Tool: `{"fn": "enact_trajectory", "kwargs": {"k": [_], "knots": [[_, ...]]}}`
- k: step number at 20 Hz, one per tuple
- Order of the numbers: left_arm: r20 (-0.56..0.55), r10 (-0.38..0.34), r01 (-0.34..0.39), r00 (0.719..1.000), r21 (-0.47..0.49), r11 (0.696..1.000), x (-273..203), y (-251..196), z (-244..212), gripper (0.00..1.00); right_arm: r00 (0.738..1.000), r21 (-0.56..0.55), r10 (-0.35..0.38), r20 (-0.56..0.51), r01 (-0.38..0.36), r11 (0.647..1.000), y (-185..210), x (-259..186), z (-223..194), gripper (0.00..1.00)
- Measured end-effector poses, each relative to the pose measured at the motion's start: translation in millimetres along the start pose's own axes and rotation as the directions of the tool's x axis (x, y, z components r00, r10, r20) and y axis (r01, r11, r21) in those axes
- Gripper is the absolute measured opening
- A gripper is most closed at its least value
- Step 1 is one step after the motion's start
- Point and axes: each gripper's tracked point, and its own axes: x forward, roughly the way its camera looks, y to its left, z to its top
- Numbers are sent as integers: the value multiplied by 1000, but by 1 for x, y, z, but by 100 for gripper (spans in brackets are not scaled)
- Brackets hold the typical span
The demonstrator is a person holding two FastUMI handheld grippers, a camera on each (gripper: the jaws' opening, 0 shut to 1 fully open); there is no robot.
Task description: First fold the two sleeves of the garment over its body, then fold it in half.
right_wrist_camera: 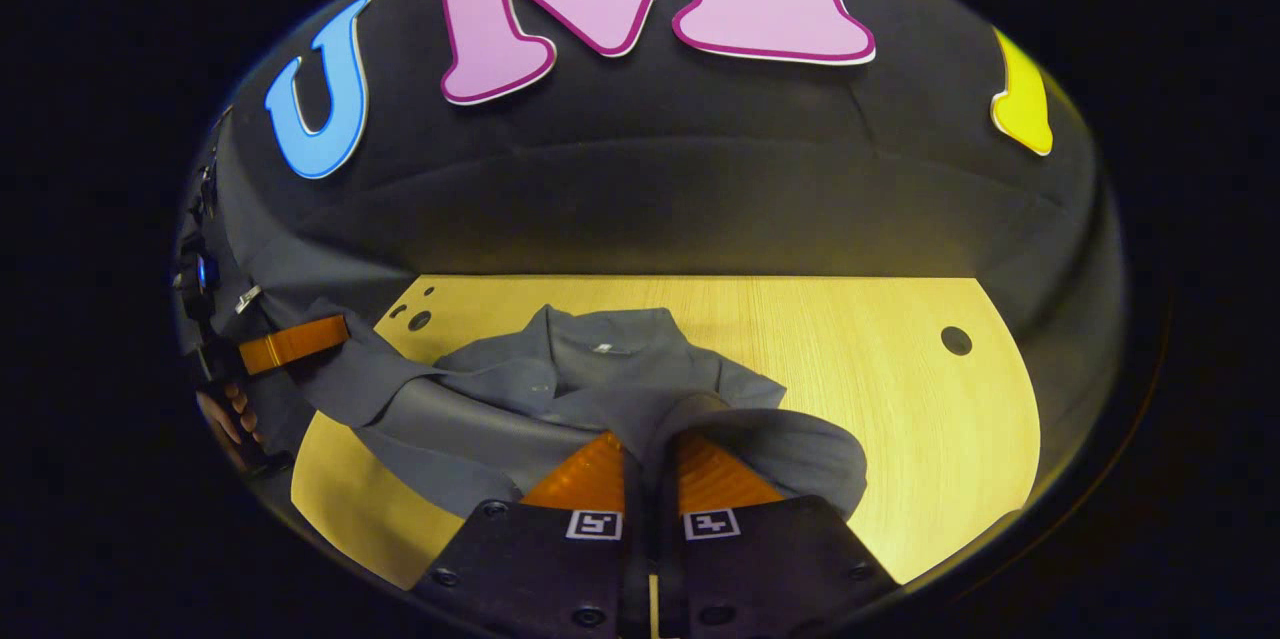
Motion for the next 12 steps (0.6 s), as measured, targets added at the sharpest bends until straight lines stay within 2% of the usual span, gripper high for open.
{"fn": "enact_trajectory", "kwargs": {"k": [8,12], "knots": [[34,5,-5,999,6,1000,81,10,-8,6,999,67,-35,14,34,997,-18,74,3,7],[29,1,-2,1000,11,1000,108,11,-18,6,999,67,-50,15,49,997,-27,96,-1,8]]}}
